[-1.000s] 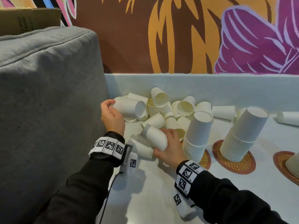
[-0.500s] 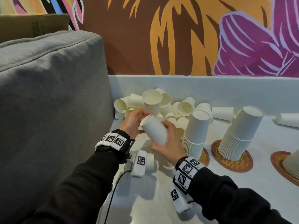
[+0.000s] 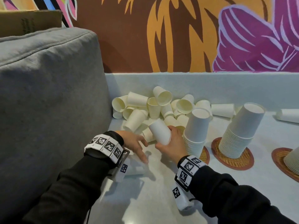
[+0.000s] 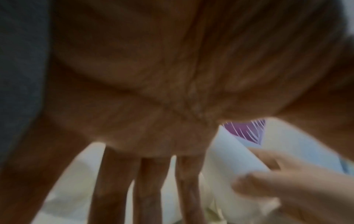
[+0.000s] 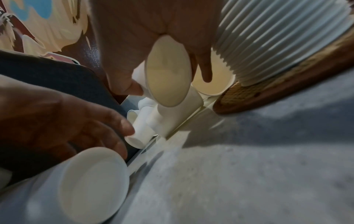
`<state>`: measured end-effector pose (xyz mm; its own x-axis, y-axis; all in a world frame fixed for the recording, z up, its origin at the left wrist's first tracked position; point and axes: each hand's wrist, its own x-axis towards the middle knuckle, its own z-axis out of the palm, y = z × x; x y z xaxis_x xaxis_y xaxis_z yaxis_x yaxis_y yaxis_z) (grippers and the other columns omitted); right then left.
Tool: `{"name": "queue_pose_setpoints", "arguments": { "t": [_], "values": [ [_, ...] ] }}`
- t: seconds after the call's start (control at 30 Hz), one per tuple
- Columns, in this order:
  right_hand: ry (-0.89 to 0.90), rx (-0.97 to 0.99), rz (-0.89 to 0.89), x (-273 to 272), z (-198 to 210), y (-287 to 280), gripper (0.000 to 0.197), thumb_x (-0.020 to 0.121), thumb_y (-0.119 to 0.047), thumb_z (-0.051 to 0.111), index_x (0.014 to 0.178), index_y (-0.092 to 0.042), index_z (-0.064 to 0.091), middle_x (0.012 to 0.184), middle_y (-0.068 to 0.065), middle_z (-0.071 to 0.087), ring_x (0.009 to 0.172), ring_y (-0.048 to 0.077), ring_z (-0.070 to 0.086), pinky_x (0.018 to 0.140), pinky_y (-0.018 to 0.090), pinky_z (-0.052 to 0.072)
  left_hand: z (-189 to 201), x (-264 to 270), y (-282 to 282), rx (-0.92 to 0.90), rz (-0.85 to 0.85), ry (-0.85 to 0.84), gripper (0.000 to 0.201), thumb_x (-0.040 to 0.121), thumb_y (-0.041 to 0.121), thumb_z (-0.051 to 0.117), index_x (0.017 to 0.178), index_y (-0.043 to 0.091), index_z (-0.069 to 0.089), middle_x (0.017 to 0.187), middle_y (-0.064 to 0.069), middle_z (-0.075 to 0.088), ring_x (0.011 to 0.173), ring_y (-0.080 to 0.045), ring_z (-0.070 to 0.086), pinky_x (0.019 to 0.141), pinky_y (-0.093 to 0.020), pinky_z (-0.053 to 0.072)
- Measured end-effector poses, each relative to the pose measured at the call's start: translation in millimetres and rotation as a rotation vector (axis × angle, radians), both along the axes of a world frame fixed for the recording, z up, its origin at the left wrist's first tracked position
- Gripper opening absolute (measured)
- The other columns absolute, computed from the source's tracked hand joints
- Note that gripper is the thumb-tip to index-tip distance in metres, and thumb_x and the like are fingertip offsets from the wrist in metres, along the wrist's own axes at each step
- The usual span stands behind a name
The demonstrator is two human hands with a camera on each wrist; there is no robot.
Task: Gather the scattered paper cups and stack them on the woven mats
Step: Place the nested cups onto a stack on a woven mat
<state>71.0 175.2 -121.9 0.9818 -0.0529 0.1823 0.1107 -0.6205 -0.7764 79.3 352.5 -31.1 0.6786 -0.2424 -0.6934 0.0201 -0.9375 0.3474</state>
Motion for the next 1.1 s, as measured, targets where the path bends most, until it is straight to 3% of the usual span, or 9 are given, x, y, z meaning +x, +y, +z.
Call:
{"name": "queue_pose_setpoints", "arguments": {
  "t": [0.13,0.27,0.4,0.57,0.67,0.73,0.83,0.93,1.1],
  "values": [
    [0.029,0.003,0.013,-1,3,6,0.081,0.064,-0.035,0.076,0.131,-0.017,0.035,0.119,0.001,0.039,0.101,0.013,0.038,0.094,0.034,0.041,-10,-13,-15,0.388,-0.248,0.004,0.085,0.064,0.027,0.085,0.136,0.032,0.041,0.132,0.004,0.053,0.116,-0.019,0.053,0.091,-0.027,0.047],
    [0.045,0.01,0.026,-5,4,6,0.081,0.063,-0.035,0.077,0.131,-0.017,0.035,0.119,0.001,0.039,0.101,0.013,0.039,0.093,0.034,0.042,-20,-16,-17,0.459,-0.256,-0.19,0.065,0.075,0.011,0.074,0.133,0.019,0.047,0.131,-0.006,0.055,0.116,-0.025,0.055,0.077,-0.025,0.041],
    [0.035,0.04,0.045,-12,9,3,0.084,0.054,-0.043,0.069,0.128,-0.017,0.038,0.11,-0.004,0.036,0.101,0.017,0.043,0.09,0.036,0.044,-16,-3,0,0.226,-0.001,-0.326,0.061,0.076,0.011,0.073,0.131,0.018,0.048,0.131,-0.006,0.052,0.117,-0.024,0.052,0.081,-0.025,0.04],
    [0.068,0.098,0.058,-17,15,0,0.087,0.05,-0.043,0.067,0.128,-0.016,0.037,0.109,-0.004,0.04,0.1,0.018,0.046,0.082,0.032,0.042,19,23,11,-0.414,0.65,-0.728,0.058,0.082,0.016,0.068,0.135,0.015,0.045,0.129,-0.012,0.051,0.118,-0.028,0.051,0.09,-0.031,0.042],
    [0.063,0.103,0.063,-19,17,2,0.089,0.05,-0.043,0.068,0.129,-0.016,0.037,0.109,-0.003,0.042,0.099,0.018,0.047,0.079,0.029,0.039,34,32,12,-0.68,0.834,-0.833,0.034,0.083,0.022,0.061,0.116,0.012,0.057,0.111,-0.01,0.058,0.103,-0.028,0.056,0.088,-0.035,0.048],
    [0.06,0.121,0.074,-19,19,4,0.088,0.054,-0.041,0.074,0.129,-0.017,0.037,0.112,-0.002,0.044,0.102,0.02,0.049,0.08,0.03,0.04,34,27,5,-0.862,0.85,-0.763,0.012,0.083,0.019,0.058,0.092,0.012,0.061,0.088,-0.008,0.059,0.086,-0.026,0.057,0.074,-0.036,0.05],
    [0.057,0.192,0.087,-19,30,10,0.082,0.064,-0.03,0.081,0.131,-0.02,0.035,0.115,0.0,0.05,0.102,0.017,0.051,0.079,0.027,0.041,22,8,-22,-0.914,0.653,-0.515,0.024,0.087,0.018,0.064,0.107,0.018,0.053,0.095,-0.001,0.058,0.089,-0.018,0.058,0.067,-0.033,0.053],
    [0.146,0.312,0.174,-19,39,16,0.094,0.059,-0.025,0.085,0.134,-0.02,0.029,0.115,-0.004,0.051,0.106,0.016,0.054,0.083,0.029,0.048,17,1,-44,-0.809,0.451,-0.533,0.046,0.084,0.026,0.068,0.123,0.018,0.045,0.11,-0.004,0.057,0.1,-0.018,0.057,0.082,-0.034,0.053],
    [0.326,0.65,0.288,-27,50,13,0.091,0.051,-0.036,0.085,0.127,-0.017,0.039,0.12,0.013,0.059,0.105,0.029,0.064,0.081,0.047,0.057,28,7,-55,-0.871,0.442,-0.383,0.033,0.097,0.049,0.038,0.117,0.026,0.052,0.111,-0.008,0.058,0.097,-0.021,0.059,0.096,-0.042,0.049]
  ]
}}
